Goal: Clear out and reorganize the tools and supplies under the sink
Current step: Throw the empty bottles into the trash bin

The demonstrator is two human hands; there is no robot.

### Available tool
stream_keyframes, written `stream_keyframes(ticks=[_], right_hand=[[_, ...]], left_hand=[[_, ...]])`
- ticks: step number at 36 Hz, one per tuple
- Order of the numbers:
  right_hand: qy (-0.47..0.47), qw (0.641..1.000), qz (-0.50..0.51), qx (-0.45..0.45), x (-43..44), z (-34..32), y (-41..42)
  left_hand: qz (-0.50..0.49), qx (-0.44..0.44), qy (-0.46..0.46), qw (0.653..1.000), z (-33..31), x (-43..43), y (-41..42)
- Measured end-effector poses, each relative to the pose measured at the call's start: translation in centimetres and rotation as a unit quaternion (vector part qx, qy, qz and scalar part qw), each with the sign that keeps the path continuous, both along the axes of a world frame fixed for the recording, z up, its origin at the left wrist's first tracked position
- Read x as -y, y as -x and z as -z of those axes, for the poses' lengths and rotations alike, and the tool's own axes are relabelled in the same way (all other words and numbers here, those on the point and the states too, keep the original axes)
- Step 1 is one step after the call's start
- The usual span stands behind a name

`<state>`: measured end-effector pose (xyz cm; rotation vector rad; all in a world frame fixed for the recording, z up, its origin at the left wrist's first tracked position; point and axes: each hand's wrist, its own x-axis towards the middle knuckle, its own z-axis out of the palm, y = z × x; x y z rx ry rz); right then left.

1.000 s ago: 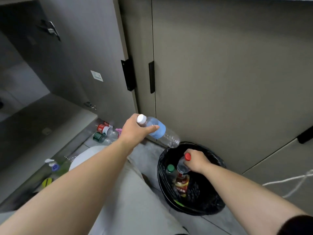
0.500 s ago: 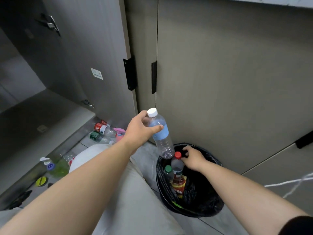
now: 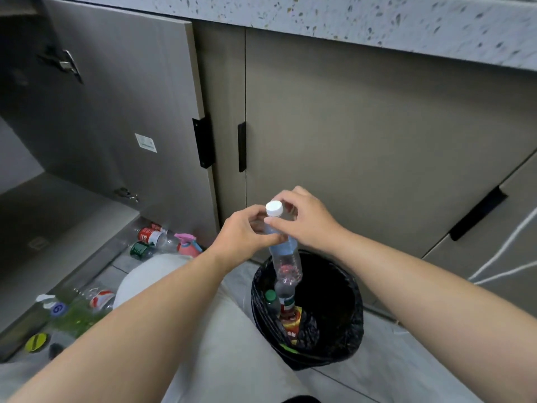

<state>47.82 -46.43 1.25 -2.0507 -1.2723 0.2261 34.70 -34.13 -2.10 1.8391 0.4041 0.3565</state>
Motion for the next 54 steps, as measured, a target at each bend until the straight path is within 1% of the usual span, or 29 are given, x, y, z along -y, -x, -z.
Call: stream_keyframes(ticks=[3,5,7,9,12,17,21,25,31,37,48,54], right_hand=[[0.001,1.000,0.021,0.007,1.0,-0.3,-0.5],[0.023,0.999,0.035,-0.010,1.9,-0.1,-1.3],[0.064,0.997,0.046,-0.016,3.0,0.4,-2.0],[0.128,0.990,0.050,-0.003,3.9,1.5,-2.6],[0.217,0.974,0.061,0.002,4.9,4.3,-3.2],[0.315,0.944,0.095,-0.017,6.2,10.4,-3.7],[0.356,0.925,0.128,-0.035,7.1,14.7,-3.5],[0.366,0.917,0.154,-0.042,7.6,17.6,-3.3],[0.386,0.908,0.155,-0.057,6.8,19.3,-3.4],[0.393,0.904,0.165,-0.032,6.7,20.1,-3.1],[0.394,0.903,0.168,-0.016,7.7,18.8,-2.5],[0.379,0.913,0.149,0.012,8.0,16.3,-3.3]], left_hand=[[0.016,0.004,0.004,1.000,0.3,0.3,-0.4],[0.014,-0.008,-0.020,1.000,0.5,0.5,-0.6],[0.001,-0.026,-0.095,0.995,0.8,0.6,-0.7],[-0.023,-0.036,-0.172,0.984,1.0,0.6,-0.8],[-0.041,-0.055,-0.229,0.971,1.3,0.5,-1.0],[-0.033,-0.074,-0.249,0.965,1.9,0.1,-1.1],[-0.033,-0.082,-0.254,0.963,2.2,-0.3,-1.3],[-0.043,-0.078,-0.259,0.962,2.7,-0.7,-1.6],[-0.049,-0.088,-0.255,0.962,3.1,-1.3,-1.9],[-0.051,-0.097,-0.244,0.964,3.1,-1.4,-2.0],[-0.032,-0.108,-0.242,0.964,3.2,-1.1,-1.8],[-0.031,-0.110,-0.226,0.968,2.9,-0.9,-1.4]])
